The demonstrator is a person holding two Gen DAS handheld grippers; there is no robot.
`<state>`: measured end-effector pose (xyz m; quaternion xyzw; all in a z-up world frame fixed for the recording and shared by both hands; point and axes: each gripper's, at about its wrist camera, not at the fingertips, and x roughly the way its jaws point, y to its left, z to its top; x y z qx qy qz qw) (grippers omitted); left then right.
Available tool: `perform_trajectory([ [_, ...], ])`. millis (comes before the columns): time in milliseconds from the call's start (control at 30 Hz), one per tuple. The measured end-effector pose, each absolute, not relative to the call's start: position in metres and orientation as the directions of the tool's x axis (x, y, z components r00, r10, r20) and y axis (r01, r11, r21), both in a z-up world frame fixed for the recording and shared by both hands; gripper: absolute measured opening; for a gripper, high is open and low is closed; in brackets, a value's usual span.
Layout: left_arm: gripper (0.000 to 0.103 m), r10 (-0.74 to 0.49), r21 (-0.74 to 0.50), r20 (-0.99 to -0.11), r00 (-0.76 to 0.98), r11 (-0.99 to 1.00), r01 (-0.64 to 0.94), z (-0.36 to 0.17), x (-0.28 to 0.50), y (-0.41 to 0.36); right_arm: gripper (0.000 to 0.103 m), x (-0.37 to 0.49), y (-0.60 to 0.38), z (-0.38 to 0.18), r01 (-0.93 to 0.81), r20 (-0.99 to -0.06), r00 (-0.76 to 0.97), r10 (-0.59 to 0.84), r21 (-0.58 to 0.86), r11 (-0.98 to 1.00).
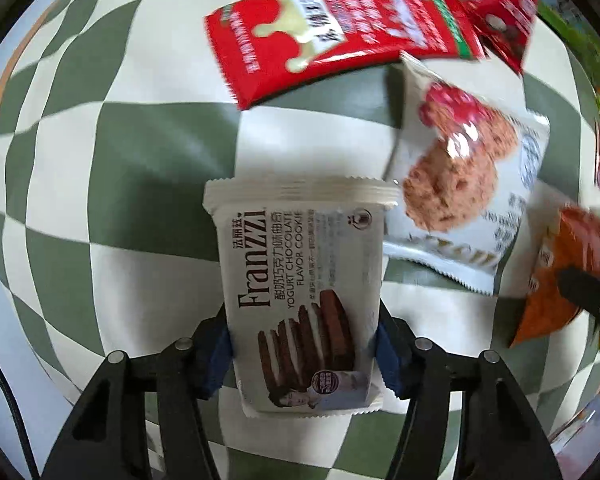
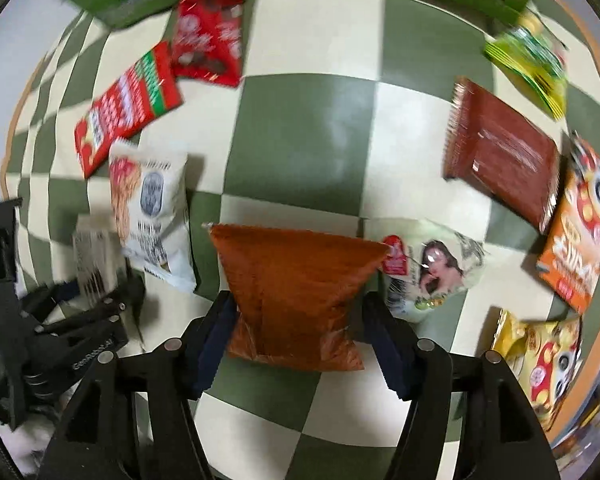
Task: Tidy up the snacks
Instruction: 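Carry both packs over the box and release them inside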
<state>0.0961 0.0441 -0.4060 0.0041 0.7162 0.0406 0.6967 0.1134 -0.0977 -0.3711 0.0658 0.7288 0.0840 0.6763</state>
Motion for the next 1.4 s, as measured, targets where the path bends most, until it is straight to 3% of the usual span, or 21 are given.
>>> perform_trajectory([
  [100,0.057,0.047,0.048,-0.999,-0.02,0.995,-0.093,-0.401,0.093,0.05,0.063,0.118,-0.104,-0.375,0.007,-0.974,-0.071,0.214,0.214,0.977],
  [133,0.056,0.045,0.046,-0.999,-0.017,0.994,-0.098,-0.4,0.092,0.049,0.052,0.116,-0.104,-0.376,0.007,-0.975,-0.068,0.213,0.213,0.977],
  [267,0.056,0.025,0.025,-1.0,0.001,0.993,-0.117,-0.364,0.079,0.086,0.048,0.124,-0.097,-0.38,0.011,-0.975,-0.037,0.219,0.219,0.976],
  [567,0.056,-0.114,-0.125,-0.989,0.094,0.984,-0.124,-0.263,0.065,0.105,0.048,0.129,-0.113,-0.308,0.037,-0.92,0.021,0.39,0.391,0.92],
  [833,0.056,-0.215,-0.221,-0.943,0.255,0.975,0.006,-0.174,0.163,0.074,0.048,0.195,-0.139,-0.196,-0.001,-0.861,0.199,0.468,0.477,0.879],
  [1033,0.056,-0.21,-0.195,-0.929,0.304,0.978,0.077,-0.15,0.269,0.043,0.048,0.274,-0.149,-0.163,-0.012,-0.863,0.293,0.411,0.426,0.905],
  [1400,0.057,-0.079,-0.071,-0.992,0.103,0.994,0.084,-0.218,0.386,0.044,0.048,0.376,-0.153,-0.235,0.051,-0.942,0.151,0.3,0.31,0.949],
])
